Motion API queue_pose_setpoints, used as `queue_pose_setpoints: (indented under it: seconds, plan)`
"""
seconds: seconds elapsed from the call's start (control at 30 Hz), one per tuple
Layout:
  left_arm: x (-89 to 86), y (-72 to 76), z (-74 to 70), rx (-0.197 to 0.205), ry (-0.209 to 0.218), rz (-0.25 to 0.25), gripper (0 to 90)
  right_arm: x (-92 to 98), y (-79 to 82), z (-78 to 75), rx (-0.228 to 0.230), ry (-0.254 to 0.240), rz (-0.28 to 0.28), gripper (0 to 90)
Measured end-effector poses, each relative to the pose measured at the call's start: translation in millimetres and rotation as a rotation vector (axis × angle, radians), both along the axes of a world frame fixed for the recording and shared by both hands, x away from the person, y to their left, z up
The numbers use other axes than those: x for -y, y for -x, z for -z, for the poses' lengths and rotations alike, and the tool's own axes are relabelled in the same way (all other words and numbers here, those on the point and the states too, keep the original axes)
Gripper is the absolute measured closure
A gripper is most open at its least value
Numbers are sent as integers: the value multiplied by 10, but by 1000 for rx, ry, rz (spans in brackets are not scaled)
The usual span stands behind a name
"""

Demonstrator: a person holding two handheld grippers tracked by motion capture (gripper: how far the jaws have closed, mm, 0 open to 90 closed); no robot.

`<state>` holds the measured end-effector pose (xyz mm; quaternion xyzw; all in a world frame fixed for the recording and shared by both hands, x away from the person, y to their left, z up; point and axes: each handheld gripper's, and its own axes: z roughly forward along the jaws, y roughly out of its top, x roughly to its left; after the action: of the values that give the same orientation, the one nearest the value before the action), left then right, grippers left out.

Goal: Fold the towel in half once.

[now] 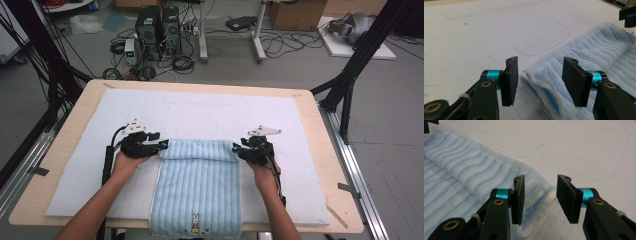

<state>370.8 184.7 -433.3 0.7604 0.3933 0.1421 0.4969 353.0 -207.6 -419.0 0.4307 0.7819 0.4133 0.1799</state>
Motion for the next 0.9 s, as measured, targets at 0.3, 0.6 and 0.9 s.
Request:
queue_pose_setpoints:
  seconds: [0.3,0.6,0.9]
  plan:
    - [88,-99,126,-41,-25,77,743,-125,-234,84,-58,-16,-44,745]
    - [45,-29,24,-8,25,95,837,-92,-189,45,-59,-33,-69,894]
    - [5,201,-93,56,60,112,835,-32,63,-73,-12,-61,-106,894]
